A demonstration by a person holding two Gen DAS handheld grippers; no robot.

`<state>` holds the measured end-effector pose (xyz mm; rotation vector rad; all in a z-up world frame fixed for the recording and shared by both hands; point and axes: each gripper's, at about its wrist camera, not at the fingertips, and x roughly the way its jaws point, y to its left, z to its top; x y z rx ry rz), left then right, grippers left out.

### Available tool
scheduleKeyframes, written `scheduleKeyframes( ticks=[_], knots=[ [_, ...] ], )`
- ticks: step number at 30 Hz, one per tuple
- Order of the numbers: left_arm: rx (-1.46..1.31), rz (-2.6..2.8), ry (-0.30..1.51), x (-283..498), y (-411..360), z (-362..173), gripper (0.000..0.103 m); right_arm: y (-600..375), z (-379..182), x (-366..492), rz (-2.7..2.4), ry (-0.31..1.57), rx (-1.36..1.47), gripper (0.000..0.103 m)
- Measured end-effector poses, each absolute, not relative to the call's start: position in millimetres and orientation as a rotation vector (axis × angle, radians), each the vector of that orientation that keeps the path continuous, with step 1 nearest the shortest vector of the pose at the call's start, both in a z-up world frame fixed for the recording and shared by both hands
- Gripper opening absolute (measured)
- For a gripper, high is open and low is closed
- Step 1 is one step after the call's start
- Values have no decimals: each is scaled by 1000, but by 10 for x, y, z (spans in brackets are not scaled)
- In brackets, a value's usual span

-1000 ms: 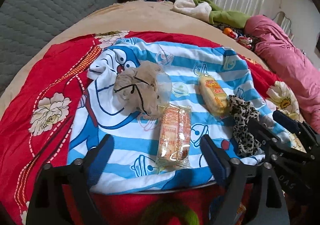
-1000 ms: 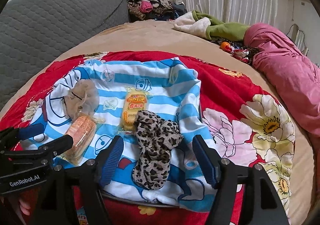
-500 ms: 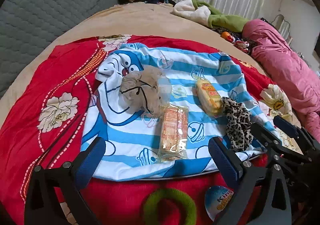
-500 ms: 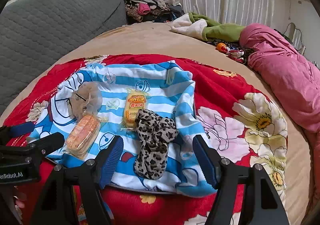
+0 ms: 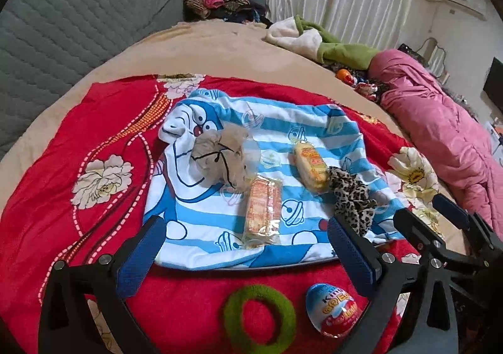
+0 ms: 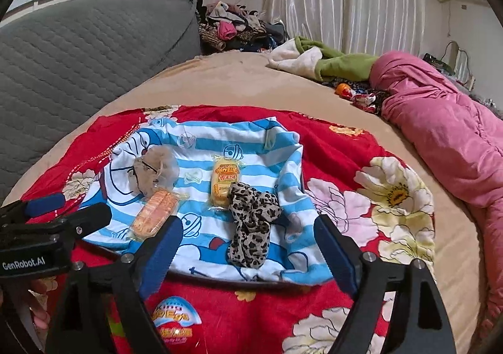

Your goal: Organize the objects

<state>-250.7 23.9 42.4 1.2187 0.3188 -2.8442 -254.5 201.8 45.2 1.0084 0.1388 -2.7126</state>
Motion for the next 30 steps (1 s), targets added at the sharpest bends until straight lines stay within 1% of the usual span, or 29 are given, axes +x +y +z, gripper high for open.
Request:
scheduleKeyframes(
  ticks=[7,18,30],
  knots=[
    [1182,-2862,311,-2337,244,580,102,2072,626,-2365,-2743,129,978,90],
    [1142,-2878,330,-2010,214,817,102,2117,954,-2019,-2777,139,905,90],
    [1085,-2899,290,-1630,242,1091,102,2146,1298,-1597,-2799,165,827,92]
  ],
)
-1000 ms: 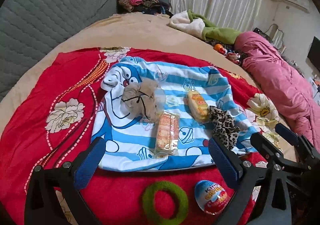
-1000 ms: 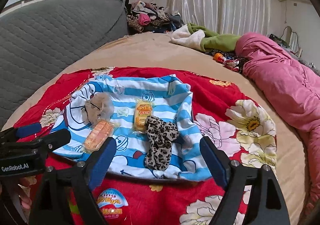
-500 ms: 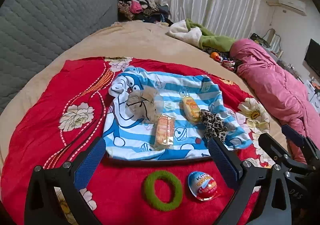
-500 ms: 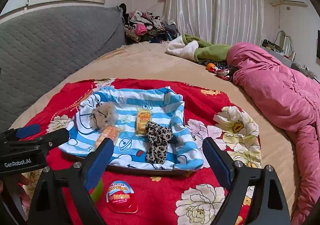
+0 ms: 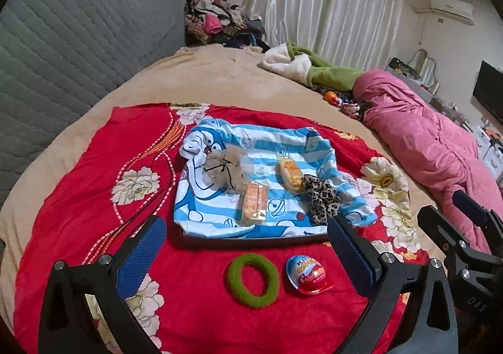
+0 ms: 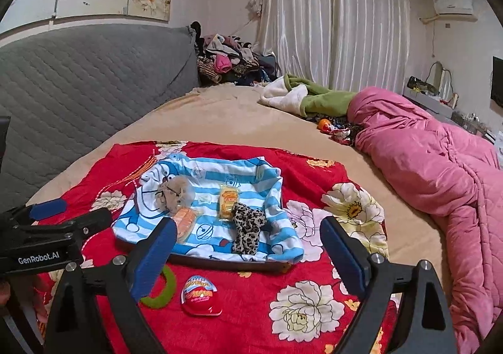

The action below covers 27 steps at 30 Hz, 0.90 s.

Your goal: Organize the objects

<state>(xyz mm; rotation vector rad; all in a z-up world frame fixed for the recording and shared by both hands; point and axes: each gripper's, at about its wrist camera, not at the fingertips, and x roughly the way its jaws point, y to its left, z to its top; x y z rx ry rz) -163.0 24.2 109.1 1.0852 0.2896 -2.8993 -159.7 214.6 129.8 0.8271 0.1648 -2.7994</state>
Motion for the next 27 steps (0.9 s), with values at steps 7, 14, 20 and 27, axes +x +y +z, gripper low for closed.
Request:
scheduleKeyframes(
  ticks=[7,14,20,27],
  knots=[
    [1072,-2888,274,-1417,232,1149,102,2091,1353,-1363,-2794,188,811,93],
    [1053,-2887,259,-1196,241,1184,102,2039,1359,-1131,-2787,208,799,93],
    [1067,-2887,250,-1027,244,1152,102,1983,1318,-936,-2772,225,798,93],
    [1064,-2880,255,-822,190,1131,102,1951,1307,-745,-2770,243,792,93]
  ],
)
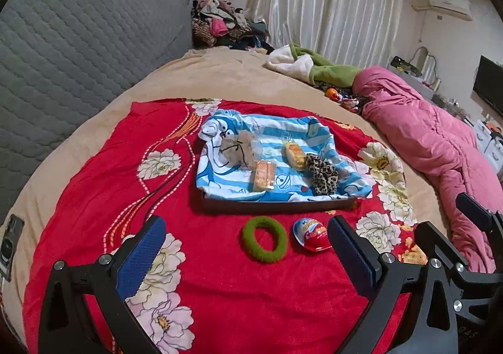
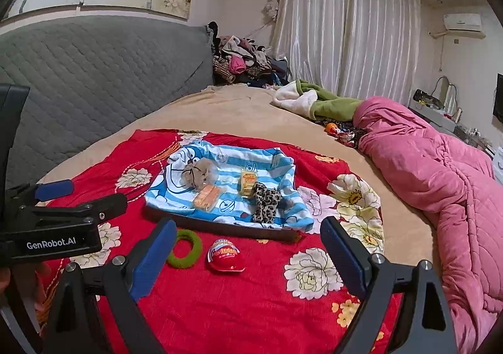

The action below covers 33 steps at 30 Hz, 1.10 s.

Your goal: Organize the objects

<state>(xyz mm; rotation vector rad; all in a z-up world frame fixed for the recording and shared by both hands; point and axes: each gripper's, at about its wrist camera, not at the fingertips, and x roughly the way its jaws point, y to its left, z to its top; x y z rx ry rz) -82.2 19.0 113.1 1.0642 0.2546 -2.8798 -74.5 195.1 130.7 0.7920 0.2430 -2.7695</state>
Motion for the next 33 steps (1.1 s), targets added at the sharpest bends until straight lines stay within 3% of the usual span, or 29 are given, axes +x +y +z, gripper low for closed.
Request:
scheduleKeyframes(
  ticks=[33],
  knots=[
    [1117,-2871,182,-272,235,663,102,1990,881,-305,-2757,298,855,93]
  ],
)
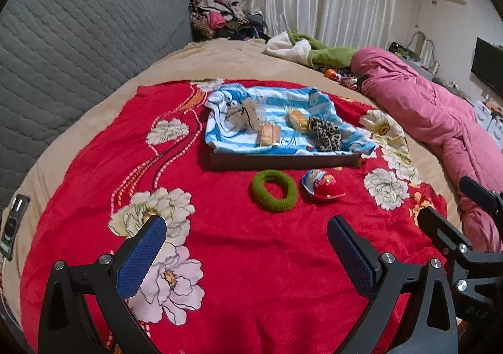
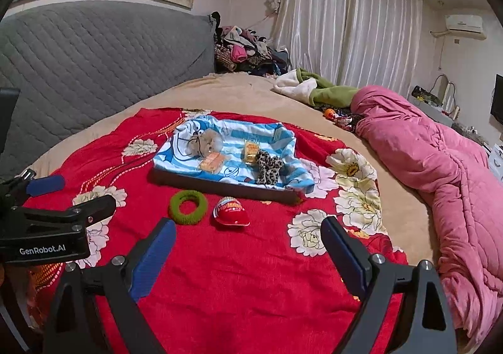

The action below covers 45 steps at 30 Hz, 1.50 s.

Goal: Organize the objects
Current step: 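Move left gripper to the green ring while right approaches the red egg toy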

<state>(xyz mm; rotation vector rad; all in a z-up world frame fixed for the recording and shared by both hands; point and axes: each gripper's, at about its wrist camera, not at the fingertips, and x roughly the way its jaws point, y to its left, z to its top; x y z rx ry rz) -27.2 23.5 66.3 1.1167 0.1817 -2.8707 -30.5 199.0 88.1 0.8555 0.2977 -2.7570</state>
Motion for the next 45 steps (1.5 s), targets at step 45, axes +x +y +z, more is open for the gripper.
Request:
scheduleKeyframes(
  ticks=[45],
  knots=[
    [1303,-2807,199,-736,267,-65,102,1863,122,-714,-2655,398,1034,93]
  ],
)
